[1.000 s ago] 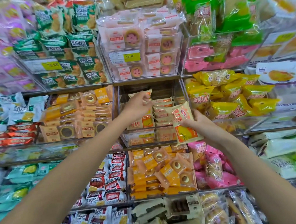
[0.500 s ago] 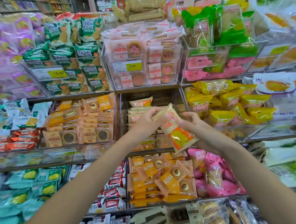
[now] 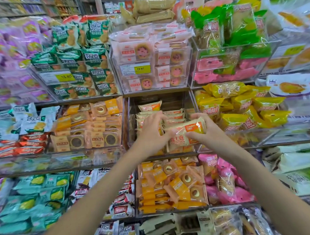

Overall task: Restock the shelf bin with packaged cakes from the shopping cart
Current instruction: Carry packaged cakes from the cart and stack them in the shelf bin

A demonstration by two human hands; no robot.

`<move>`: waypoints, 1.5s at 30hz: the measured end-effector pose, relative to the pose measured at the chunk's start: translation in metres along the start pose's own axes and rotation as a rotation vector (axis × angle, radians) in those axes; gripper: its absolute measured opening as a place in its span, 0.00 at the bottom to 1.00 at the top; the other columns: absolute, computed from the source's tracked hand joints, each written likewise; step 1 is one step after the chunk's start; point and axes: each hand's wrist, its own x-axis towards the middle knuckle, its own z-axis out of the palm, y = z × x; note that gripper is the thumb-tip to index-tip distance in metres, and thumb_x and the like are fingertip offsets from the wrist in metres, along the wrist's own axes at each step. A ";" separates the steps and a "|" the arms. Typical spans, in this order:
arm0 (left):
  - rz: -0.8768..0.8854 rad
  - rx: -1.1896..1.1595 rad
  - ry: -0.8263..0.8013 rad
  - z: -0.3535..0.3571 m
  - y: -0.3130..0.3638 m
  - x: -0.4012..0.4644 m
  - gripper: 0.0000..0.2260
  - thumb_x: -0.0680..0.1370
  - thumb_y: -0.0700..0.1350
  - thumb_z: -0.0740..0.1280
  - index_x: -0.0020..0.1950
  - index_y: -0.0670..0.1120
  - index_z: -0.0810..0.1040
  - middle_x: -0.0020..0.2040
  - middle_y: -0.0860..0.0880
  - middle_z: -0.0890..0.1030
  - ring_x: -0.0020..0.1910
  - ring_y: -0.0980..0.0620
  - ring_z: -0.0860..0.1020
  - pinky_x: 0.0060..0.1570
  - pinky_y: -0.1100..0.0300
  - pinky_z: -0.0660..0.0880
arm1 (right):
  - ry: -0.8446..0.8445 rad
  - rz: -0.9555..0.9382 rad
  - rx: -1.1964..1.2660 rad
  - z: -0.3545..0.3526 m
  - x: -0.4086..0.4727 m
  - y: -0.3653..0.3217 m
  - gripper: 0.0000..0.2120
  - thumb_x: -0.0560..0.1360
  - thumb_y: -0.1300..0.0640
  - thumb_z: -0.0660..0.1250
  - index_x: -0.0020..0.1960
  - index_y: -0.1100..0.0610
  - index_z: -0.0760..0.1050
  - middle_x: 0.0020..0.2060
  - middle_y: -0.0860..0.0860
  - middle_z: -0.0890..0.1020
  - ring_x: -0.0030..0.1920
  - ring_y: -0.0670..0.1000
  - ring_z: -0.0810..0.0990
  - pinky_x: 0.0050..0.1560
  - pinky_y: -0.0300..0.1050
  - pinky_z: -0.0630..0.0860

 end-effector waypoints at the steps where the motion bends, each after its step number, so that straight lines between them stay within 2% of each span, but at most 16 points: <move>1: 0.062 0.066 -0.153 -0.011 0.002 0.005 0.12 0.76 0.57 0.64 0.55 0.57 0.67 0.70 0.53 0.64 0.69 0.55 0.61 0.67 0.56 0.62 | -0.051 -0.030 -0.021 -0.002 0.000 -0.002 0.25 0.72 0.57 0.72 0.64 0.47 0.65 0.51 0.48 0.77 0.41 0.41 0.82 0.34 0.32 0.76; 3: 0.075 0.033 -0.392 -0.029 0.006 0.012 0.08 0.75 0.59 0.65 0.48 0.59 0.68 0.68 0.51 0.70 0.64 0.52 0.69 0.61 0.53 0.70 | -0.137 -0.077 -0.022 -0.003 0.002 -0.007 0.25 0.71 0.55 0.73 0.63 0.44 0.66 0.51 0.49 0.78 0.42 0.42 0.82 0.36 0.33 0.76; 5: 0.056 -0.033 -0.477 -0.040 0.009 0.017 0.10 0.75 0.59 0.66 0.47 0.56 0.69 0.57 0.51 0.78 0.53 0.54 0.76 0.53 0.52 0.73 | -0.181 -0.099 -0.004 -0.002 0.004 -0.010 0.24 0.70 0.52 0.74 0.61 0.41 0.68 0.51 0.48 0.80 0.45 0.44 0.83 0.38 0.35 0.77; 8: 0.070 0.032 -0.496 -0.047 0.008 0.025 0.10 0.74 0.59 0.65 0.46 0.54 0.70 0.48 0.52 0.78 0.45 0.55 0.77 0.46 0.54 0.74 | -0.204 -0.041 0.171 -0.002 0.012 -0.006 0.21 0.69 0.42 0.71 0.60 0.44 0.72 0.51 0.49 0.83 0.50 0.48 0.83 0.45 0.42 0.80; 10: 0.063 0.121 -0.411 -0.056 0.004 0.032 0.10 0.71 0.60 0.64 0.44 0.56 0.70 0.45 0.53 0.78 0.41 0.57 0.77 0.41 0.57 0.74 | -0.127 0.017 0.274 0.001 0.021 0.000 0.14 0.75 0.43 0.65 0.57 0.47 0.75 0.51 0.49 0.83 0.52 0.48 0.82 0.49 0.45 0.80; 13: 0.024 0.341 -0.185 -0.076 -0.008 0.051 0.10 0.72 0.58 0.65 0.43 0.54 0.68 0.39 0.54 0.76 0.36 0.55 0.75 0.34 0.57 0.70 | 0.116 -0.157 -0.200 0.003 0.041 0.015 0.10 0.79 0.49 0.59 0.56 0.50 0.74 0.49 0.46 0.81 0.49 0.45 0.81 0.44 0.37 0.76; 15: -0.005 0.557 -0.179 -0.082 -0.020 0.064 0.11 0.74 0.57 0.65 0.43 0.52 0.66 0.36 0.54 0.73 0.34 0.53 0.72 0.32 0.56 0.65 | 0.132 -0.254 -0.639 0.005 0.055 0.029 0.12 0.79 0.55 0.59 0.60 0.56 0.74 0.48 0.50 0.82 0.46 0.50 0.80 0.40 0.42 0.74; 18: -0.117 0.627 -0.417 -0.070 -0.037 0.077 0.13 0.76 0.57 0.64 0.49 0.50 0.66 0.40 0.52 0.72 0.38 0.52 0.71 0.34 0.58 0.65 | 0.132 -0.348 -1.026 0.013 0.066 0.045 0.13 0.77 0.57 0.58 0.55 0.58 0.78 0.45 0.55 0.83 0.44 0.56 0.81 0.37 0.44 0.75; 20: -0.144 0.548 -0.508 -0.056 -0.049 0.083 0.14 0.76 0.59 0.63 0.51 0.49 0.68 0.46 0.51 0.72 0.43 0.53 0.71 0.37 0.58 0.67 | 0.239 -0.439 -1.124 0.019 0.066 0.049 0.14 0.74 0.56 0.56 0.46 0.56 0.81 0.34 0.54 0.82 0.33 0.55 0.80 0.29 0.38 0.66; 23: -0.156 0.486 -0.552 -0.040 -0.063 0.088 0.13 0.76 0.58 0.62 0.49 0.49 0.69 0.45 0.53 0.70 0.43 0.52 0.69 0.35 0.60 0.64 | 0.319 -0.469 -1.183 0.023 0.065 0.050 0.17 0.70 0.53 0.53 0.41 0.56 0.80 0.27 0.52 0.78 0.23 0.54 0.76 0.26 0.35 0.58; 27: -0.165 0.478 -0.585 -0.022 -0.079 0.092 0.12 0.76 0.55 0.65 0.49 0.47 0.69 0.43 0.50 0.71 0.41 0.52 0.69 0.37 0.57 0.63 | 0.356 -0.501 -1.245 0.022 0.069 0.053 0.16 0.69 0.53 0.54 0.42 0.57 0.79 0.27 0.52 0.78 0.23 0.54 0.75 0.24 0.35 0.59; 31: -0.068 0.528 -0.604 -0.013 -0.082 0.090 0.10 0.77 0.49 0.66 0.49 0.47 0.66 0.48 0.49 0.70 0.47 0.50 0.68 0.42 0.57 0.64 | 0.354 -0.520 -1.255 0.022 0.069 0.053 0.16 0.69 0.54 0.54 0.40 0.57 0.79 0.27 0.52 0.78 0.23 0.54 0.75 0.26 0.35 0.56; 35: -0.034 0.787 -0.686 -0.018 -0.082 0.083 0.10 0.79 0.50 0.61 0.58 0.47 0.70 0.62 0.45 0.64 0.61 0.46 0.63 0.58 0.55 0.65 | 0.337 -0.505 -1.252 0.021 0.069 0.053 0.15 0.69 0.54 0.53 0.39 0.57 0.78 0.26 0.53 0.77 0.23 0.54 0.75 0.26 0.36 0.56; 38: -0.055 0.896 -0.722 -0.019 -0.073 0.085 0.13 0.78 0.48 0.63 0.61 0.44 0.71 0.60 0.44 0.69 0.56 0.46 0.69 0.48 0.57 0.68 | 0.308 -0.493 -1.237 0.022 0.067 0.052 0.16 0.70 0.54 0.53 0.39 0.58 0.78 0.26 0.53 0.77 0.23 0.54 0.74 0.25 0.36 0.57; 41: -0.009 0.987 -0.678 -0.015 -0.069 0.085 0.11 0.78 0.44 0.63 0.59 0.44 0.73 0.58 0.45 0.71 0.55 0.45 0.72 0.44 0.55 0.70 | 0.296 -0.485 -1.220 0.022 0.066 0.053 0.16 0.70 0.54 0.52 0.39 0.58 0.78 0.26 0.53 0.77 0.23 0.54 0.74 0.25 0.36 0.57; 45: -0.060 0.828 -0.624 -0.021 -0.073 0.082 0.08 0.76 0.46 0.65 0.53 0.47 0.72 0.55 0.47 0.72 0.51 0.47 0.73 0.46 0.54 0.71 | 0.329 -0.503 -1.197 0.022 0.067 0.054 0.16 0.69 0.55 0.53 0.37 0.59 0.78 0.24 0.52 0.75 0.22 0.54 0.72 0.25 0.35 0.56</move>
